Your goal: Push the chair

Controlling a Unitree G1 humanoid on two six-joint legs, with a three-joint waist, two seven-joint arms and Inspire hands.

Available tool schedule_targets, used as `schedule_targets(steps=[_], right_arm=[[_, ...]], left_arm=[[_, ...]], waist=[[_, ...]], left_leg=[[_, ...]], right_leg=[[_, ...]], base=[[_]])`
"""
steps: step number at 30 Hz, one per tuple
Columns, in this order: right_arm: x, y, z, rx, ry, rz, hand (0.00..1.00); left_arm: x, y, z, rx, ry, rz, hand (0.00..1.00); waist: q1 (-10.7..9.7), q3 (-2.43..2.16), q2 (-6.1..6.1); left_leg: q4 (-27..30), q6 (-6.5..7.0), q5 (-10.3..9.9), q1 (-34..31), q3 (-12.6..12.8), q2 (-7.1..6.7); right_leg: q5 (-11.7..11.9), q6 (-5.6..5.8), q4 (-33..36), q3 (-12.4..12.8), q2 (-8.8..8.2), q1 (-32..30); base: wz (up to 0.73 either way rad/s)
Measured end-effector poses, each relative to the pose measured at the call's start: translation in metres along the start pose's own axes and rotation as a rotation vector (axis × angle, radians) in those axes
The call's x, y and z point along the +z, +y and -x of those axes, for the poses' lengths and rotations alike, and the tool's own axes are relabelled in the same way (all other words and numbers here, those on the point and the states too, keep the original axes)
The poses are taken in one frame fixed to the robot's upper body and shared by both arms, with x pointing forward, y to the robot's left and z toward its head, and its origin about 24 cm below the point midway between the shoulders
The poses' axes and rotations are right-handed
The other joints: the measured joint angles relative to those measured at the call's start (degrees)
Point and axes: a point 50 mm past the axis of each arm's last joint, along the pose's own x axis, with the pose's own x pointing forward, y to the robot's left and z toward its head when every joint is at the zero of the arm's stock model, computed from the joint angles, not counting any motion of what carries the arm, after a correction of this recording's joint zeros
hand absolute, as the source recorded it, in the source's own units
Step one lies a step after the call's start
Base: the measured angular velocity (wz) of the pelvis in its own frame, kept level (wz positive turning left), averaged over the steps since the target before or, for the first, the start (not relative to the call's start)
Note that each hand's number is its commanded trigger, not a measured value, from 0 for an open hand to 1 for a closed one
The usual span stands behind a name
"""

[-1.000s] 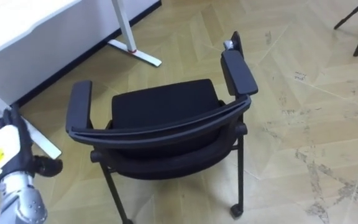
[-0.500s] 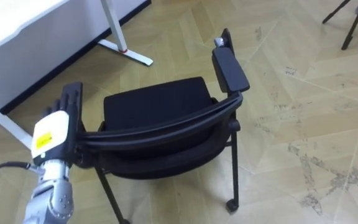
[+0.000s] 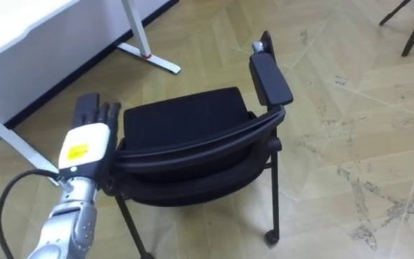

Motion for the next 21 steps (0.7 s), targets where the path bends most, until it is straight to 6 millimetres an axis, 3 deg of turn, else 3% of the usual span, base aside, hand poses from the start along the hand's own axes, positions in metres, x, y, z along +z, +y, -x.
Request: schedule_targets(steps=[8, 21], right_arm=[[0.002, -0.002, 0.0, -0.01, -0.006, 0.001, 0.0], [0.003, -0.009, 0.001, -0.021, -0.006, 0.047, 0.0]], left_arm=[[0.009, -0.001, 0.001, -0.065, -0.038, 0.002, 0.0], [-0.007, -0.016, 0.0, -0.127, 0.019, -0.087, 0.0]], waist=[[-0.25, 0.09, 0.7], [-1.37, 0.07, -0.01]], left_leg=[[-0.05, 0.0, 0.0, 0.25, 0.08, -0.24], [-0.29, 0.01, 0.0, 2.98, 2.2, -0.31]], right_leg=[[-0.24, 0.25, 0.05, 0.2, -0.24, -0.01], [-0.61, 0.48, 0.09, 2.5, -0.2, 1.31]], base=[[0.01], [-0.06]])
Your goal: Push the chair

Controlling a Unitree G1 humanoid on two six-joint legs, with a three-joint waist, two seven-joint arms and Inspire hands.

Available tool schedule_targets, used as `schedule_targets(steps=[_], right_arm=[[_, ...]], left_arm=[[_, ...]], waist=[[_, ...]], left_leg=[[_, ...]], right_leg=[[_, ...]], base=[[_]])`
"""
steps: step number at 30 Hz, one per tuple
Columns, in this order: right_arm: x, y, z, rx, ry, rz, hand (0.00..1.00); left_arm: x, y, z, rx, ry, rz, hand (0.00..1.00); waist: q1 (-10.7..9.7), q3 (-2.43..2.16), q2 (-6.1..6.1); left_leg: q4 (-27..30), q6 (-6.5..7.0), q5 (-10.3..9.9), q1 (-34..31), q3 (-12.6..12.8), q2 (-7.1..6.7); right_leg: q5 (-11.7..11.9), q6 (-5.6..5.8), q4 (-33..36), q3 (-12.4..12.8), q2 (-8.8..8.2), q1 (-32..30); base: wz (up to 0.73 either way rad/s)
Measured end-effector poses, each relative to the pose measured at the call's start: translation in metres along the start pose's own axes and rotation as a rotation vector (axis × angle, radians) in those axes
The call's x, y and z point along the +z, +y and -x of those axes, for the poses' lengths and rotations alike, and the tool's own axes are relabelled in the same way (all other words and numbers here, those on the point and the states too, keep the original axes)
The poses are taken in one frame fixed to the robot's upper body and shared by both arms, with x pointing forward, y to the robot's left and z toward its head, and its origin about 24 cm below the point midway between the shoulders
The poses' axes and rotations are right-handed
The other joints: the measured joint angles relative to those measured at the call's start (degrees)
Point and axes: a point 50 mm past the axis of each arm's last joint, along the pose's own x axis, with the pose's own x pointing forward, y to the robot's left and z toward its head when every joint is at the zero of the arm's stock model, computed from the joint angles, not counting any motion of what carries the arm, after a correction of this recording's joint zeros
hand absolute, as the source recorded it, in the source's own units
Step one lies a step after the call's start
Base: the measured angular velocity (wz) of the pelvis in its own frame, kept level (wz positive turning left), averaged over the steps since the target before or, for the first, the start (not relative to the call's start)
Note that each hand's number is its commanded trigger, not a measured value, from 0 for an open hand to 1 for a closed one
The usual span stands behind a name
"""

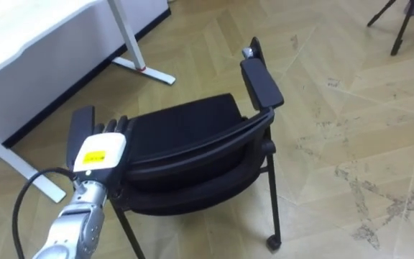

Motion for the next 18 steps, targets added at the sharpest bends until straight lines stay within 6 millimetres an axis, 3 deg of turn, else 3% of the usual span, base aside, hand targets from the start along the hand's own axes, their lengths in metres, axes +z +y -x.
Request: schedule_targets(steps=[4, 8, 18], right_arm=[[-0.0038, -0.0033, 0.0005, -0.018, 0.011, 0.007, 0.0], [-0.0026, -0.0038, 0.0004, -0.031, 0.012, 0.001, 0.0], [0.0005, -0.0045, 0.0002, -0.044, 0.001, 0.012, 0.0]], left_arm=[[-0.0012, -0.002, -0.0022, -0.011, 0.008, -0.001, 0.02], [-0.0038, -0.0026, -0.0034, -0.014, 0.016, 0.006, 1.0], [-0.0065, -0.003, -0.0042, -0.043, 0.031, 0.012, 1.0]], waist=[[0.07, -0.16, -0.27], [0.31, -0.18, -0.31], [-0.1, -0.67, -1.13]], left_leg=[[0.01, 0.06, 0.04, 0.21, 0.26, 0.0], [0.08, 0.13, 0.08, 0.19, 1.08, 0.01], [0.03, 0.14, 0.09, 0.9, 1.53, 0.01]], right_leg=[[0.06, -0.05, 0.2, 0.3, 0.0, -0.04], [-0.13, 0.19, 0.7, 1.14, 0.0, -0.6], [-0.16, 0.11, 0.96, 1.37, -0.04, -0.08]], base=[[-0.03], [-0.09], [-0.02]])
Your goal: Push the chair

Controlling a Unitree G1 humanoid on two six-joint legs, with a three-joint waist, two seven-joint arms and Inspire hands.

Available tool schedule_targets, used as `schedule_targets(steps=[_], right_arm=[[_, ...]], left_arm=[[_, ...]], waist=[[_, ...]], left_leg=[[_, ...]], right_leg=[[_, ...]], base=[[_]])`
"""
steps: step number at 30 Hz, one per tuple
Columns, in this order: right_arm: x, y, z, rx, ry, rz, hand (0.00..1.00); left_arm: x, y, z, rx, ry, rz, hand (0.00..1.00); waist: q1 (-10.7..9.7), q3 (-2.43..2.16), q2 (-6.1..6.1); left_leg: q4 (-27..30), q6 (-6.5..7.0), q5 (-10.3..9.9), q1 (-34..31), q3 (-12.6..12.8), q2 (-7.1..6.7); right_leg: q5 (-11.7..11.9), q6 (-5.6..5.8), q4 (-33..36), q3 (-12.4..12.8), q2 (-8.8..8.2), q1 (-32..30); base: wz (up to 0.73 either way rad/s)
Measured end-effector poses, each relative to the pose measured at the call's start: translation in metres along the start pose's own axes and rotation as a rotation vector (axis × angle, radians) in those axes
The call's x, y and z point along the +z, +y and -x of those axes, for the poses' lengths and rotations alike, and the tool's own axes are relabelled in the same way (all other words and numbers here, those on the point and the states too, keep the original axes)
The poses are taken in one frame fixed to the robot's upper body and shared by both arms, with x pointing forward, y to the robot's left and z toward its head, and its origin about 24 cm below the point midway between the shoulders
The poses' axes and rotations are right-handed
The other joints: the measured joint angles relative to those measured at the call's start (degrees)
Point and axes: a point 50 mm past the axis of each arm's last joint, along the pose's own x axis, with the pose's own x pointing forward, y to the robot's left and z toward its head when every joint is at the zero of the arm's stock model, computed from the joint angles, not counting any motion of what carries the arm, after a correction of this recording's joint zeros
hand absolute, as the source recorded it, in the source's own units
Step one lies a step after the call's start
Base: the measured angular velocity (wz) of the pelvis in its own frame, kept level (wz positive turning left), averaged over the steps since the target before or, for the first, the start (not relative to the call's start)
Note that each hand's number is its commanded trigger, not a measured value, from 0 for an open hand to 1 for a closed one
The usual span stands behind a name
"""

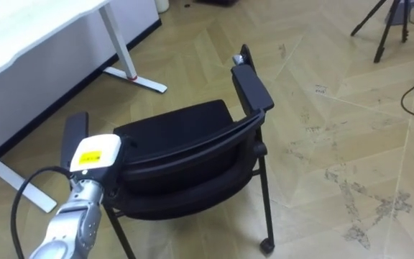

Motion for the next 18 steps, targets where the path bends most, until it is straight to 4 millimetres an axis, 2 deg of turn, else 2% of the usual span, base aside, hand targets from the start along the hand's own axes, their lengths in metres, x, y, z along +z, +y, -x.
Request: schedule_targets(steps=[8, 18], right_arm=[[0.0069, 0.0024, -0.0006, -0.005, -0.017, -0.023, 0.0], [0.0064, 0.0018, -0.0005, -0.009, -0.016, -0.022, 0.0]], left_arm=[[-0.0005, 0.0019, -0.0005, -0.018, -0.018, -0.024, 1.0], [0.0, 0.0036, -0.0005, 0.005, -0.022, -0.031, 1.0]], waist=[[0.03, 0.0, 0.0], [-0.16, 0.01, -0.21]], left_leg=[[0.09, 0.0, 0.0, 0.0, 0.01, 0.0], [0.02, 0.0, 0.0, 0.01, -0.12, 0.0]], right_leg=[[0.01, 0.0, 0.02, -0.06, -0.03, -0.22], [0.05, -0.07, 0.03, -0.19, -0.03, 0.01]], base=[[0.0], [0.0]])
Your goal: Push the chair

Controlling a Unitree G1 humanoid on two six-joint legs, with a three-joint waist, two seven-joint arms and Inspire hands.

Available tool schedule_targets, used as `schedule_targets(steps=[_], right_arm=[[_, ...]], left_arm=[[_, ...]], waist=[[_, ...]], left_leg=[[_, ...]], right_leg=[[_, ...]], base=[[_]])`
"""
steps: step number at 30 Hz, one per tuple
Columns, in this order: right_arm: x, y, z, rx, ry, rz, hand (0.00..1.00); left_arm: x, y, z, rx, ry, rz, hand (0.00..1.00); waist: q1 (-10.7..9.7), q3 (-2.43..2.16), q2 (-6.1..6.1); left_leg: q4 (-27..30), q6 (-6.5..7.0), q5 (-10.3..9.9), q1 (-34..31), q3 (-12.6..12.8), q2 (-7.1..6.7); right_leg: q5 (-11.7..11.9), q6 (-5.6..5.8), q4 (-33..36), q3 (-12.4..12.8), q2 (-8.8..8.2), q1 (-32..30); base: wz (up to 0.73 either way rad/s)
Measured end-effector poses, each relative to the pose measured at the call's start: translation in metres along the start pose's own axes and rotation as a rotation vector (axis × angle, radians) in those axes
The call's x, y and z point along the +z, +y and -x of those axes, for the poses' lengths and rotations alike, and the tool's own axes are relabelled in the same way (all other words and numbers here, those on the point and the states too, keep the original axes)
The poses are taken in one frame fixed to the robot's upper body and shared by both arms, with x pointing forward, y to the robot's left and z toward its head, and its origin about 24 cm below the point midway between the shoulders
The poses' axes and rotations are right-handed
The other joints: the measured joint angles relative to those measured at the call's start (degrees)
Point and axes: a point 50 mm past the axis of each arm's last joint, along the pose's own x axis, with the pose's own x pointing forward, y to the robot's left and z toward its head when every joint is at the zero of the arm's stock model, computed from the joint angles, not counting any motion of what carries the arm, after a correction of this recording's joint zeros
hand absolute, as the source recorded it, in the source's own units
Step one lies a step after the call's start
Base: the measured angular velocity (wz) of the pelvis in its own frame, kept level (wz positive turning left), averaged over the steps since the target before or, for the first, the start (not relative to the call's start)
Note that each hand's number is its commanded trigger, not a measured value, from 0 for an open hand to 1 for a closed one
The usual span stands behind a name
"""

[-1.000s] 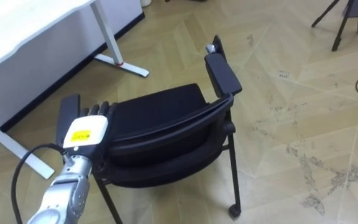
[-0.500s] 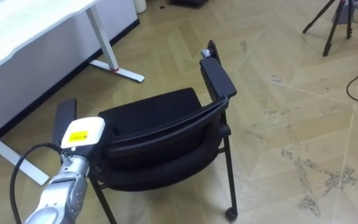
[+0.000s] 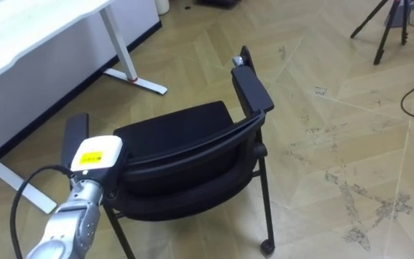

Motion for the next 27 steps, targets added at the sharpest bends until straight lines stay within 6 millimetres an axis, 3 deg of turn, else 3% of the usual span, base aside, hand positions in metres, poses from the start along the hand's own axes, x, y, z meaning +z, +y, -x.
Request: schedule_targets(steps=[6, 9, 12, 15, 16, 19, 20, 24, 27], right_arm=[[0.005, -0.002, 0.0, -0.05, -0.018, 0.071, 0.0], [0.017, -0.007, 0.0, -0.104, -0.055, 0.16, 0.0], [0.042, -0.013, 0.001, -0.163, -0.139, 0.294, 0.0], [0.099, -0.013, 0.009, -0.257, -0.335, 0.456, 0.0], [0.109, -0.011, 0.011, -0.27, -0.369, 0.473, 0.0], [0.163, 0.004, 0.03, -0.305, -0.588, 0.558, 0.0], [0.183, 0.012, 0.042, -0.33, -0.697, 0.612, 0.0], [0.229, 0.043, 0.088, -0.376, -1.034, 0.793, 0.0], [0.248, 0.07, 0.118, -0.428, -1.234, 0.963, 0.0]], left_arm=[[0.0, 0.004, 0.002, 0.022, -0.01, -0.025, 1.0], [0.001, 0.006, 0.001, 0.025, -0.017, -0.032, 1.0], [0.002, 0.008, 0.001, 0.031, -0.019, -0.032, 1.0], [0.002, 0.014, 0.002, 0.048, -0.024, -0.054, 1.0], [0.003, 0.017, 0.001, 0.055, -0.031, -0.057, 1.0], [0.004, 0.025, 0.0, 0.078, -0.046, -0.077, 1.0], [0.005, 0.027, 0.0, 0.081, -0.054, -0.086, 1.0], [0.01, 0.035, -0.003, 0.084, -0.097, -0.118, 1.0], [0.015, 0.041, -0.005, 0.088, -0.12, -0.13, 1.0]], waist=[[-0.25, 0.12, -1.41], [-0.19, 0.12, -1.61], [-0.24, 0.15, -1.66], [0.09, 0.47, -2.46], [0.17, 0.5, -2.68], [0.93, 1.0, -3.89], [1.09, 0.81, -4.14], [2.34, 0.62, -5.27], [3.66, 0.52, -5.31]], left_leg=[[0.0, 0.0, 0.0, -0.24, -0.45, -0.02], [0.08, 0.01, 0.0, -0.64, -0.94, -0.06], [0.1, 0.03, 0.02, -0.83, -0.89, -0.06], [0.14, 0.19, 0.11, -1.55, -0.72, -0.07], [0.21, 0.26, 0.16, -1.8, -0.72, -0.07], [0.14, 0.49, 0.36, -2.06, -0.59, -0.06], [0.29, 0.49, 0.36, -2.73, -0.59, -0.06], [0.62, 0.49, 0.36, -3.31, -0.55, -0.06], [0.83, 0.5, 0.36, -3.89, -0.34, -0.06]], right_leg=[[0.02, -0.03, -0.04, -0.28, -0.01, 0.16], [0.04, -0.05, -0.04, -0.87, -0.06, 0.06], [0.04, -0.04, 0.03, -0.84, -0.06, -0.13], [0.03, -0.04, 0.34, -0.83, -0.13, -1.06], [0.03, -0.04, 0.45, -0.88, -0.15, -1.23], [0.06, -0.11, 1.74, -0.79, -0.16, -2.35], [0.07, -0.12, 1.87, -0.79, -0.19, -2.92], [0.08, -0.14, 1.88, -0.74, -0.22, -3.39], [0.16, -0.24, 2.21, -0.44, -0.25, -4.03]], base=[[0.03], [0.09], [0.0], [0.0], [0.0], [0.0], [0.0], [0.0], [-0.03]])
